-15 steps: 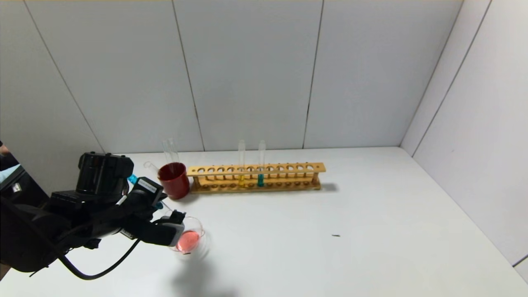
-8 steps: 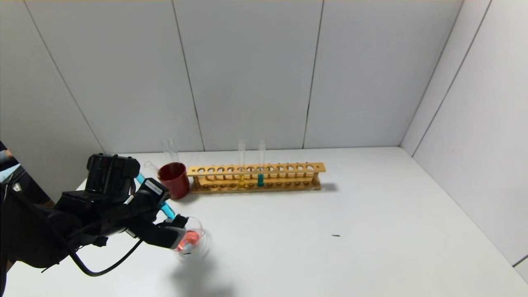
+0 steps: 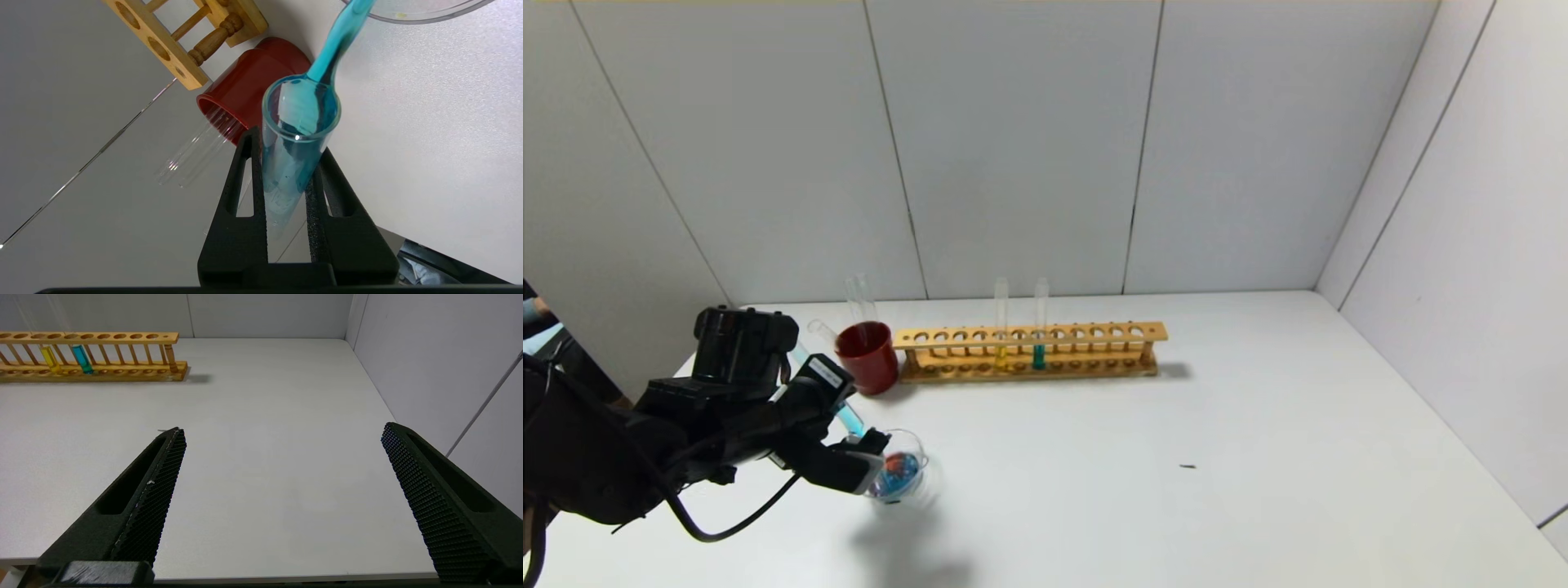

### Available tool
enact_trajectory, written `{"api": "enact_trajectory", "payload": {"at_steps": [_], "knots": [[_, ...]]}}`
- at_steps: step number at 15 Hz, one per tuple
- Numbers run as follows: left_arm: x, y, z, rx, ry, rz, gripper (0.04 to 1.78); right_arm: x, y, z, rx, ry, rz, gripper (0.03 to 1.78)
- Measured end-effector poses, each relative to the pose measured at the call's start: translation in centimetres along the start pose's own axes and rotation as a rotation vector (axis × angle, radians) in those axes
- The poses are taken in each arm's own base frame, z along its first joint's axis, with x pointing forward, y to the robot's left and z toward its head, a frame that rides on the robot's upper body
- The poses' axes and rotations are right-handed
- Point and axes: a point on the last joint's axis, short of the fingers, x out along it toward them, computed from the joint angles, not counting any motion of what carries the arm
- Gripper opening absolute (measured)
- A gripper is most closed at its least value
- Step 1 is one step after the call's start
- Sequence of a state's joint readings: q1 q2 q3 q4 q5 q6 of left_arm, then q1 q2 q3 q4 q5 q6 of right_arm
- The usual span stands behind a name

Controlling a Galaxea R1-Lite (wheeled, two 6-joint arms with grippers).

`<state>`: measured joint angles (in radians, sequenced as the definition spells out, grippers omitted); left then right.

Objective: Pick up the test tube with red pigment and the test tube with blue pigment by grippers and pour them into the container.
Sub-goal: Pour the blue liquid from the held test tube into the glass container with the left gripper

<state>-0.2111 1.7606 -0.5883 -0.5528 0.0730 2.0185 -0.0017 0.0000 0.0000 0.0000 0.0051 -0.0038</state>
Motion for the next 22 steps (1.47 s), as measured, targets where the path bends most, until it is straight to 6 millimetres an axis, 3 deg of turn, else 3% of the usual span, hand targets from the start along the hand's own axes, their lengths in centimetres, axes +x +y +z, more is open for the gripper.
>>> {"api": "enact_trajectory", "payload": {"at_steps": [22], "knots": [[0.09,0.43,-0.53,0.168,0.045,0.046,0.32,0.00,0.00,0.00,0.000,0.000,-0.001,1.75]]}}
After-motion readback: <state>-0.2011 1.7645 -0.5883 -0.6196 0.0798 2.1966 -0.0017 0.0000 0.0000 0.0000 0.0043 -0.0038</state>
